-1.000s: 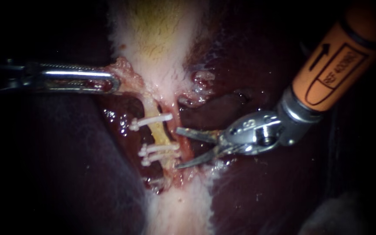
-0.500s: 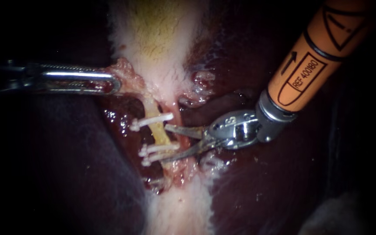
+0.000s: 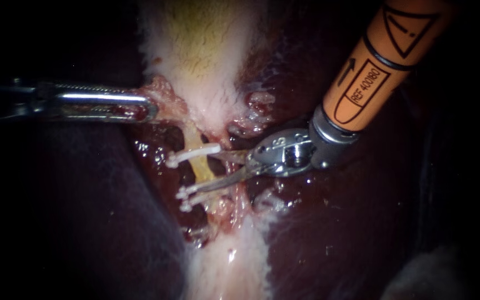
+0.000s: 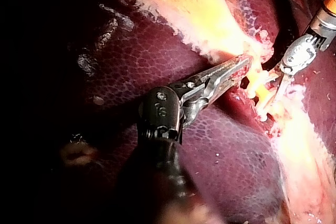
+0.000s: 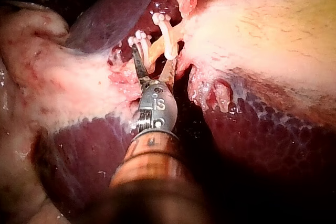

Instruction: Go to the cutting position left tube

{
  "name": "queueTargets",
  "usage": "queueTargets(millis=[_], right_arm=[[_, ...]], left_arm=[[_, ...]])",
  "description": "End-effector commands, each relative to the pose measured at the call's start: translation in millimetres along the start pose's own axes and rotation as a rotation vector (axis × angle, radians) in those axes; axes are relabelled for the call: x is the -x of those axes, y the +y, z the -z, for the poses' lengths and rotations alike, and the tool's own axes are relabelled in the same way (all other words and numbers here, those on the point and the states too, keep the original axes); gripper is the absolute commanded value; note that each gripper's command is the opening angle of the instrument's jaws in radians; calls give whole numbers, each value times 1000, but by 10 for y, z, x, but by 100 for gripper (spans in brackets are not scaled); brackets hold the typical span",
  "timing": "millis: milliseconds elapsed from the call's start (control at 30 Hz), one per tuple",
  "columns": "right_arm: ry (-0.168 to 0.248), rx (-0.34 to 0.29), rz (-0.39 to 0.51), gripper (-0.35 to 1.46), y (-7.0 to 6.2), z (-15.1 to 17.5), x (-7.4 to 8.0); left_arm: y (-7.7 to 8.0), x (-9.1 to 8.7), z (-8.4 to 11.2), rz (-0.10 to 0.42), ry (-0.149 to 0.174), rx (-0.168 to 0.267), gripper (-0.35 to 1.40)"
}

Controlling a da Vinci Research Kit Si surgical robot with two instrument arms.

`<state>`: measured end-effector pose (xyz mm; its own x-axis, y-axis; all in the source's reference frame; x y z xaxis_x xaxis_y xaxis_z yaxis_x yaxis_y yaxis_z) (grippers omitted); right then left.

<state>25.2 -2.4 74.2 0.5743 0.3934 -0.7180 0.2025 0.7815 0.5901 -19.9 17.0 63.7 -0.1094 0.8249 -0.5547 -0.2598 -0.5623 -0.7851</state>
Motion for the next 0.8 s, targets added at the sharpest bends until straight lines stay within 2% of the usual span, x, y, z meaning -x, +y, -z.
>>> queueTargets(millis=[33, 200, 333, 633, 800], right_arm=[[10, -19, 16, 135, -3, 0, -3], [46, -59, 25, 130, -16, -8, -13], [55, -71, 24, 130, -20, -19, -22], [82, -68, 8, 130, -14, -38, -37], [113, -70, -11, 131, -11, -46, -44]], left_arm=[[0, 0, 0, 0, 0, -1, -35], [-1, 0, -1, 0, 0, -1, -35], [-2, 0, -2, 0, 0, -1, -35], [-3, 0, -4, 0, 1, -2, -35], [-3, 0, -5, 0, 1, -2, -35]])
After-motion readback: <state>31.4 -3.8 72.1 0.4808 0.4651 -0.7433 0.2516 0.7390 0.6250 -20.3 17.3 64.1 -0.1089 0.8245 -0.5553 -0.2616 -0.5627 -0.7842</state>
